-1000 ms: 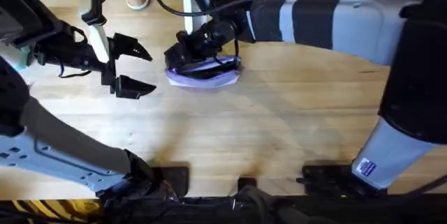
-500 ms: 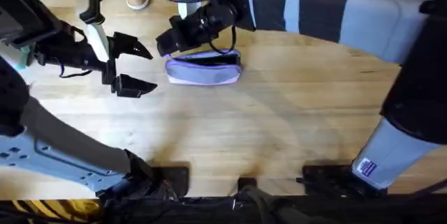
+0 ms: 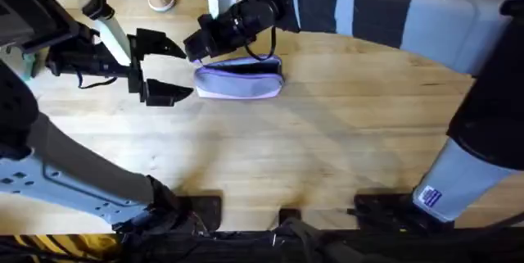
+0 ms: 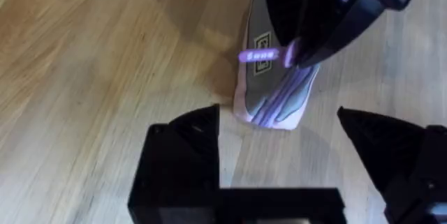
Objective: Unzip the bag, pick up the pens from the table one at a time and place them inside, then zip the bag closed.
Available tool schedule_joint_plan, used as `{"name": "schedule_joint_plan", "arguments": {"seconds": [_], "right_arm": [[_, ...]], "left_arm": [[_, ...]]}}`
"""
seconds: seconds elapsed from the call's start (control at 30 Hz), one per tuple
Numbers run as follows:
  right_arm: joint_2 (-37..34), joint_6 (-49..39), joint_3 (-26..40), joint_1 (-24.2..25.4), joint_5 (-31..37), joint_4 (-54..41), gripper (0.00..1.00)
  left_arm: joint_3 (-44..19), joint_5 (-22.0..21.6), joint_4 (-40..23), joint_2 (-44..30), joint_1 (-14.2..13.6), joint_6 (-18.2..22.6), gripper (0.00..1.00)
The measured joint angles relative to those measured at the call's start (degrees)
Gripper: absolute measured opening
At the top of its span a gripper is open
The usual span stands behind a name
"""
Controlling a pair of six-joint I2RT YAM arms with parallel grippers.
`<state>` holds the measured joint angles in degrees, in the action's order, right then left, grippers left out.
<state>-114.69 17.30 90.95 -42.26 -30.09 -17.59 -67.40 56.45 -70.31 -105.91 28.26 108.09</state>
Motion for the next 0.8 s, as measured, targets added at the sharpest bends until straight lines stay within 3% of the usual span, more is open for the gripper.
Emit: {"name": "schedule_joint_plan", "arguments": {"seconds": [0.23,0.33,0.57,0.6,0.63,0.77,0.8], "right_arm": [[0.0,0.0,0.1,0.0,0.5,-1.3,0.033],[0.0,0.0,0.1,0.1,0.5,-1.5,0.033],[0.0,0.0,0.1,0.1,0.5,-1.6,0.033],[0.0,0.0,0.1,0.1,0.5,-1.7,0.033],[0.0,0.0,0.1,0.1,0.5,-1.8,0.033],[0.0,0.0,0.1,0.1,0.5,-2.3,0.033],[0.0,0.0,0.1,0.2,0.5,-2.5,0.033]], "left_arm": [[0.0,0.8,0.4,0.0,-4.7,0.0,0.989],[0.0,0.8,1.1,0.0,-6.3,-0.2,0.895],[0.0,-1.3,4.0,0.0,-8.9,-4.0,0.869],[0.0,-1.5,3.9,0.0,-8.9,-4.3,0.820],[0.0,-1.7,4.0,0.0,-8.9,-4.7,0.702],[0.0,-2.3,4.0,0.0,-8.9,-5.2,0.092],[0.0,-2.3,4.1,0.0,-9.0,-5.2,0.062]]}}
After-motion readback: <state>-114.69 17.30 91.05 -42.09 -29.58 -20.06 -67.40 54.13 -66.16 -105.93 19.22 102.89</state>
